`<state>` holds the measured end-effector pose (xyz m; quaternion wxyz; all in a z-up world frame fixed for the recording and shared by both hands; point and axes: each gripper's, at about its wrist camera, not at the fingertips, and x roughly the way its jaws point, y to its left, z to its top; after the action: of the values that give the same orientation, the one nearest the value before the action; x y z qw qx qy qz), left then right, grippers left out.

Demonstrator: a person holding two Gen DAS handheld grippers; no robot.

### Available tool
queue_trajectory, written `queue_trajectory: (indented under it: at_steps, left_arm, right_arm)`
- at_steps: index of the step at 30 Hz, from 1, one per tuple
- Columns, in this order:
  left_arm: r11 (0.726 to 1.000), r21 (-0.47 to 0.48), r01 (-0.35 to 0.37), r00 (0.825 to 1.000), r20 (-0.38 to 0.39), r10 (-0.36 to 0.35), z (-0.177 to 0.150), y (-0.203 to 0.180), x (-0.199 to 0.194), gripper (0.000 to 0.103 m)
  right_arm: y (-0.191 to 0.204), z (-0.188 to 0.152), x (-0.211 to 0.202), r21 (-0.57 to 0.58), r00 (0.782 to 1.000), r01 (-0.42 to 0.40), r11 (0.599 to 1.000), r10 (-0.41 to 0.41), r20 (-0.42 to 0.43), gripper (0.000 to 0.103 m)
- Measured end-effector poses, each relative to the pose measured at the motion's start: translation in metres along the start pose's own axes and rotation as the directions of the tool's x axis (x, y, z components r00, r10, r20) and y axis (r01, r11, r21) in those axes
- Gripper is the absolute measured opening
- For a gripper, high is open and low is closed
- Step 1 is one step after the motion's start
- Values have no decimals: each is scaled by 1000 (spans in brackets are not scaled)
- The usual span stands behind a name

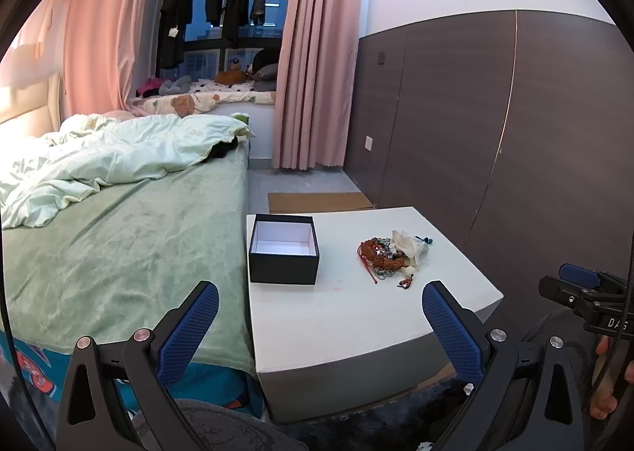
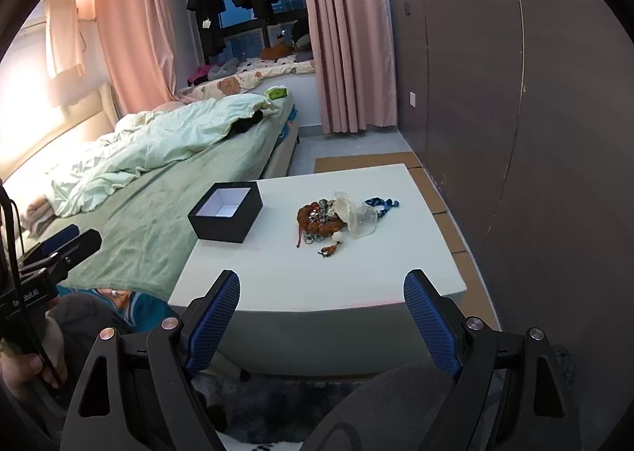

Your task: Organize jewelry

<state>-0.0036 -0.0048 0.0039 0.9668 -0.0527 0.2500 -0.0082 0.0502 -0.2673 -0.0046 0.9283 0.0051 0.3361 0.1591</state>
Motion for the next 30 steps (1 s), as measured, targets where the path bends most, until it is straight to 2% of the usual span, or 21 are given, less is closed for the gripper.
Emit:
queue_trajectory:
  at_steps: [30]
  left_arm:
    - [1000, -10, 19, 1000, 6, -19, 0, 2, -6, 102]
  right_arm:
    - [1, -3, 3, 20, 1000, 10, 1000, -10, 3, 85]
